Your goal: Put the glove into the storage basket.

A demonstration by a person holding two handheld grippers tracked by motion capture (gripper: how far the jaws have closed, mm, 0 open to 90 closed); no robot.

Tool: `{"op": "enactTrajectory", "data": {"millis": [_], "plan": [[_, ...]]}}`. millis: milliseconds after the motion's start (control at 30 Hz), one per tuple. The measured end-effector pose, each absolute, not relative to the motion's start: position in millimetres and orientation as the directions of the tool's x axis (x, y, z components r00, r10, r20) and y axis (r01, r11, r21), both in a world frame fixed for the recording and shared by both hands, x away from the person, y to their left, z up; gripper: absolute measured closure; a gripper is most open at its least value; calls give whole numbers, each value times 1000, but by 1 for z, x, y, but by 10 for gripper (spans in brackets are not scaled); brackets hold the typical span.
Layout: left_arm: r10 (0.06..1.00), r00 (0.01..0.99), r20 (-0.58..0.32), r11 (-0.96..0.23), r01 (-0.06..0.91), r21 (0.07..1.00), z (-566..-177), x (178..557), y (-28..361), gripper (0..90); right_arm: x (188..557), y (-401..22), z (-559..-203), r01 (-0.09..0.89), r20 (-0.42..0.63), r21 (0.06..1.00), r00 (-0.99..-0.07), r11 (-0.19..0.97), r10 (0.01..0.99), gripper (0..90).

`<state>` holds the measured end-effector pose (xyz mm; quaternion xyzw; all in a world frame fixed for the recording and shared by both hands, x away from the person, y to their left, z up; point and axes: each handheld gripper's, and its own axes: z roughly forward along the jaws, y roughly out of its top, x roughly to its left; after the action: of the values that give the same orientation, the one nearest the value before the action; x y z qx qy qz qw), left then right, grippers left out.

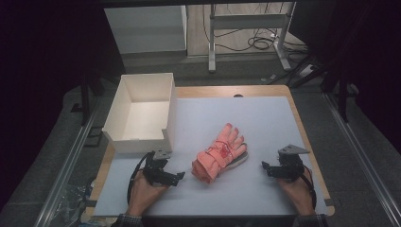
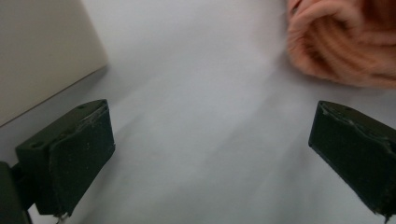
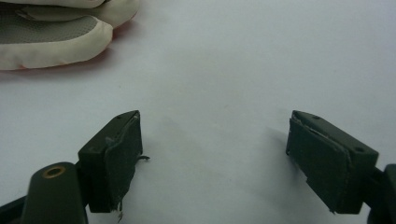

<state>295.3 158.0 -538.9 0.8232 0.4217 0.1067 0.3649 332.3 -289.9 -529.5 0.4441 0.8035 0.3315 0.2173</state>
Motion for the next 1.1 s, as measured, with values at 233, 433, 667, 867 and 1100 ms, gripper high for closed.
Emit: {"op": "enactTrajectory", "data": {"millis": [233,433,667,867,1100], "plan": [[751,643,-148,-385,609,693,-524,296,157,0,332,-290,-530,568,-56,728,-509,384,859,181],[728,665,-166,-384,596,705,-506,299,152,0,332,-290,-530,568,-57,728,-508,384,859,181],[686,710,-158,-439,577,689,-485,303,136,0,332,-290,-530,567,-57,729,-509,384,859,181],[669,727,-153,-460,567,683,-469,307,123,0,332,-290,-530,566,-57,729,-509,384,859,180],[638,759,-129,-508,541,670,-455,315,100,0,332,-290,-530,566,-58,729,-509,384,859,180]]}}
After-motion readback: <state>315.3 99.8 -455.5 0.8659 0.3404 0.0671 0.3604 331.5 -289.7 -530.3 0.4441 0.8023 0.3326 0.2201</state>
